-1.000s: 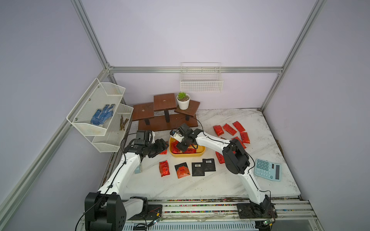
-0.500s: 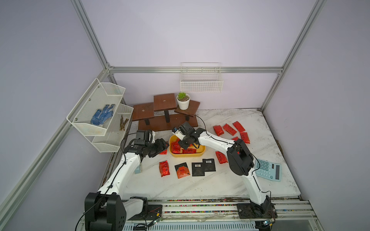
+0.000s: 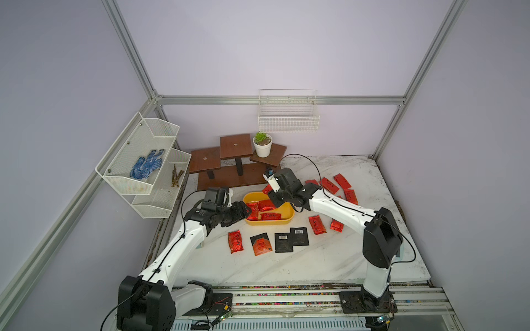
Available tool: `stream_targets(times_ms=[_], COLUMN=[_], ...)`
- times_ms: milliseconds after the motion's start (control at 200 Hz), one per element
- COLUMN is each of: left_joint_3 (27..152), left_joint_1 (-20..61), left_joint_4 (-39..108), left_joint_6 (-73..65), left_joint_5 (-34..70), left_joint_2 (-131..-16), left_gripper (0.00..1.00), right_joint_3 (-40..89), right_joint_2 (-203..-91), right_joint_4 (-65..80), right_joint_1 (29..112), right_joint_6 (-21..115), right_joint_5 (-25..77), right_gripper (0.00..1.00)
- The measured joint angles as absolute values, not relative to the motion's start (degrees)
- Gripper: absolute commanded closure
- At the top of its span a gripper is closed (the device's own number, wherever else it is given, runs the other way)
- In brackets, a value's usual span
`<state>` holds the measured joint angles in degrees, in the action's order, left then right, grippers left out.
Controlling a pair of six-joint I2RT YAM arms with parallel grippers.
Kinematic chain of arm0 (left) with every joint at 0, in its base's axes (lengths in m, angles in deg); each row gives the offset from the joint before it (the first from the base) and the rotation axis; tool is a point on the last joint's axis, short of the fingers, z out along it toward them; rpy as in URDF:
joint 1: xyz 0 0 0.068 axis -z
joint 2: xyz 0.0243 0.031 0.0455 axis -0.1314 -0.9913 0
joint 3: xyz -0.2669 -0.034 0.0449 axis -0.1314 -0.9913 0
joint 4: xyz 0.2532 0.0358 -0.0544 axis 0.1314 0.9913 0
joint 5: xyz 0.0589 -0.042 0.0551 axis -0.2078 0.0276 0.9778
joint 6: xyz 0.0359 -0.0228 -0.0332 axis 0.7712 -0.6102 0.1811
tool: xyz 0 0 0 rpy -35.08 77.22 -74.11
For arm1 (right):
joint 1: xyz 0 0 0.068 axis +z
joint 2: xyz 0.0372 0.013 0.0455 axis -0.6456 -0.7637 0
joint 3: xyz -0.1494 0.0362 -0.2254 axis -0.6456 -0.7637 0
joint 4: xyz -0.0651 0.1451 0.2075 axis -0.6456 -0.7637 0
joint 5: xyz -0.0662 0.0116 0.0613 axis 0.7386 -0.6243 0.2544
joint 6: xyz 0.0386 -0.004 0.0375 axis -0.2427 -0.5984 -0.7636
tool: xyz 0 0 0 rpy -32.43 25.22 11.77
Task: Take the tea bags out of the storage box
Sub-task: Pick up the tea bag from the storage box, then place the tea bag at the center of the board.
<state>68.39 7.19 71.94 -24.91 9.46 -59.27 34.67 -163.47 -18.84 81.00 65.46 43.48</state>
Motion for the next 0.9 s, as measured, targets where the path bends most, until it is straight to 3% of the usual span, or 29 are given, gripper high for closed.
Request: stream_targets(times_ms=[340, 575, 900], left_joint_3=[72.43, 72.85, 72.87], left_joint_1=[14.47, 15.15, 15.15], left_joint_4=[70.38, 70.10, 70.47], left_joint_6=[-26.31, -26.31, -26.29], left_joint_5=[12.17, 13.07, 14.20], left_joint_2=[-64.43, -64.91, -65.92], left_gripper=[0.32, 0.33, 0.33], right_joint_3=[21.36, 23.98, 37.79], right_joint_2=[-157.00, -167.05, -181.54], right_joint_4=[-14.77, -13.96, -14.92], right_joint_1=[65.62, 63.39, 62.95], right_joint_6=[55.99, 52.21, 49.61], right_joint_5=[44.10, 41.95, 41.06], right_gripper=[0.56, 0.57, 0.57])
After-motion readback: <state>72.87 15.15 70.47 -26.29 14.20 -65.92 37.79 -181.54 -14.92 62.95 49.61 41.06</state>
